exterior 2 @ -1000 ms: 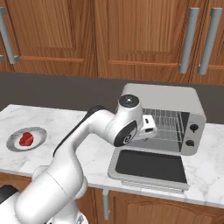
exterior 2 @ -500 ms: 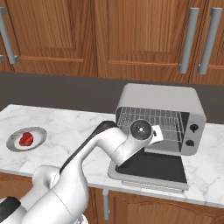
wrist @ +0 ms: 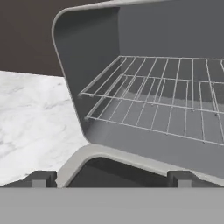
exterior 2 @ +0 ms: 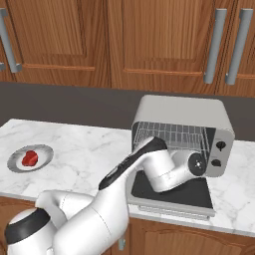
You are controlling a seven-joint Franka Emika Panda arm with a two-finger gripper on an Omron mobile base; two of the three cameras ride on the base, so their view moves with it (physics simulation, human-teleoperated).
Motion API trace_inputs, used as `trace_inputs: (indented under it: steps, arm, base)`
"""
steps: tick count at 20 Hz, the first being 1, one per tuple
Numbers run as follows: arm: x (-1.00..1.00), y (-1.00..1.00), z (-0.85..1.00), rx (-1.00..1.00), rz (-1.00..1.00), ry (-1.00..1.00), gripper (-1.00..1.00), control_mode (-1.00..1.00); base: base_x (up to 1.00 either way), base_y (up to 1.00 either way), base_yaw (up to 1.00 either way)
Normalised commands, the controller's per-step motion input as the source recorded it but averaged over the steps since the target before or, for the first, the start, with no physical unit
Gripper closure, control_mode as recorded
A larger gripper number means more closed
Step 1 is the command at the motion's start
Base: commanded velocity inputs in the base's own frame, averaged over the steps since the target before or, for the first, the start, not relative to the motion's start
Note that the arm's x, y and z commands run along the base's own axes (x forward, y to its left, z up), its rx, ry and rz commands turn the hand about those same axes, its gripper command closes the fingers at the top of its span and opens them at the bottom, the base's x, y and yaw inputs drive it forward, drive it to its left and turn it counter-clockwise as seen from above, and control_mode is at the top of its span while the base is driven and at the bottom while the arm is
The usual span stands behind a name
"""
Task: Open the toaster oven door. Place the hotdog bun on the top rack in the toaster oven and place the steak on the bottom rack.
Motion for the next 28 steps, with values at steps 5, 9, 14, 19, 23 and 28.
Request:
trace_inputs:
  steps: [5,9,14,19,23,28]
  arm:
    - [0.21,-0.02,-0.13,0.01,0.05,-0.15,-1.0,-1.0]
    - [0.12,-0.03,-0.09,0.05,0.07,-0.15,-1.0,-1.0]
    - [0.08,0.06,-0.1,0.05,0.0,-0.09,-1.0,-1.0]
    - [0.14,0.01,-0.05,0.03,0.0,-0.1,-1.0,-1.0]
    - [0.23,0.0,-0.05,0.0,0.0,-0.11,-1.0,-1.0]
    - [0.19,0.03,-0.08,0.0,-0.01,-0.06,-1.0,-1.0]
  base:
    - [0.0,0.0,0.0]
    - [0.0,0.0,0.0]
    - [0.0,0.0,0.0]
    - [0.0,0.0,0.0]
    - [0.0,0.0,0.0]
    - [0.0,0.0,0.0]
